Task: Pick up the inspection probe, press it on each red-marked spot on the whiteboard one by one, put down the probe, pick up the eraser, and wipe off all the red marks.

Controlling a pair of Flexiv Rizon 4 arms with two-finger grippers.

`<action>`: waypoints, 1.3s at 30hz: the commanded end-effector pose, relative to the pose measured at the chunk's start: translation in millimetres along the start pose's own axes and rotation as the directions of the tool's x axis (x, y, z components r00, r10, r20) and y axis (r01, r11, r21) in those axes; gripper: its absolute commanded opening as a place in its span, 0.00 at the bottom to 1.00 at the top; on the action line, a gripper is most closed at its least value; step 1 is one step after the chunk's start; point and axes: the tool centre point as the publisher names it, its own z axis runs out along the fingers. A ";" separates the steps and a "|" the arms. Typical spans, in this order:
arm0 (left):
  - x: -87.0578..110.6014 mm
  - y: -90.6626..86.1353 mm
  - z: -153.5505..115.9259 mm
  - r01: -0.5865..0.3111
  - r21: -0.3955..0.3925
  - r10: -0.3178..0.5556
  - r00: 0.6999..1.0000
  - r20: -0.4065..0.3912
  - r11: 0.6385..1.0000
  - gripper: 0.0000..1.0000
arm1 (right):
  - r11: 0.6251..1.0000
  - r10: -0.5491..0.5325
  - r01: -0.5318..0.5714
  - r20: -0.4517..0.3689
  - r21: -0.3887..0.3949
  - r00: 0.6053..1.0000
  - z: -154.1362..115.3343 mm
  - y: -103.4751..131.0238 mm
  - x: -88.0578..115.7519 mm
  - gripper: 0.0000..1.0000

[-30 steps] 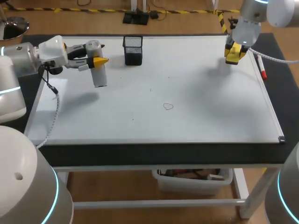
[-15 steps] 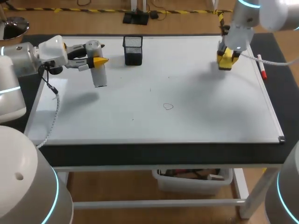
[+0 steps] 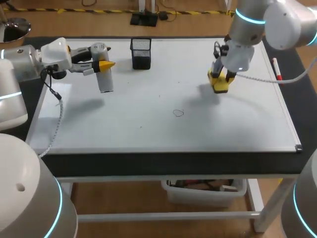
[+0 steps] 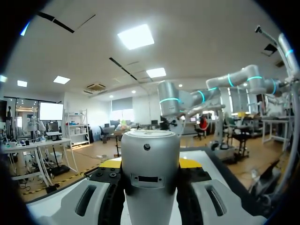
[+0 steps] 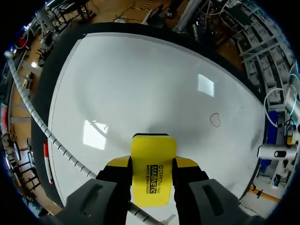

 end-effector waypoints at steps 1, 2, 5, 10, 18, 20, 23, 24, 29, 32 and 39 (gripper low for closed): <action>0.0 0.2 -0.3 -0.003 0.003 0.003 1.000 -0.001 1.000 0.00 | 0.995 -0.062 0.064 -0.039 0.077 0.997 3.3 33.3 -24.2 0.00; 0.0 0.2 -0.3 -0.003 0.003 0.003 1.000 -0.001 1.000 0.00 | 0.993 -0.079 0.082 -0.046 0.080 0.996 5.0 36.4 -30.6 0.00; 0.0 0.2 -0.3 -0.003 0.003 0.003 1.000 -0.001 1.000 0.00 | 0.988 -0.136 0.139 -0.052 0.074 0.989 10.3 45.1 -50.8 0.00; 0.0 0.2 -0.3 -0.003 0.003 0.003 1.000 -0.001 1.000 0.00 | 0.979 -0.193 0.196 -0.040 0.065 0.980 21.2 56.4 -82.6 0.00; 0.0 0.2 -0.3 -0.003 0.003 0.003 1.000 -0.001 1.000 0.00 | 0.968 -0.244 0.244 -0.025 0.051 0.970 37.7 64.7 -121.8 0.00; 0.0 0.2 -0.3 -0.003 0.003 0.003 1.000 -0.001 1.000 0.00 | 0.970 -0.239 0.240 -0.022 0.045 0.971 41.3 62.0 -127.9 0.00; 0.0 0.2 -0.3 -0.003 0.003 0.003 1.000 -0.001 1.000 0.00 | 0.971 -0.234 0.235 -0.020 0.042 0.972 45.5 60.2 -138.0 0.00; 0.0 0.2 -0.3 -0.003 0.003 0.003 1.000 -0.001 1.000 0.00 | 0.971 -0.234 0.234 -0.020 0.040 0.972 48.0 59.4 -141.1 0.00; 0.0 0.2 -0.3 -0.003 0.003 0.003 1.000 -0.001 1.000 0.00 | 0.973 -0.228 0.229 -0.020 0.031 0.973 57.1 57.2 -152.1 0.00; 0.0 0.2 -0.3 -0.003 0.003 0.003 1.000 -0.001 1.000 0.00 | 0.974 -0.224 0.224 -0.023 0.030 0.974 61.7 55.9 -155.6 0.00; 0.0 0.2 -0.3 -0.003 0.003 0.003 1.000 -0.001 1.000 0.00 | 0.975 -0.218 0.219 -0.025 0.033 0.976 66.5 57.0 -158.9 0.00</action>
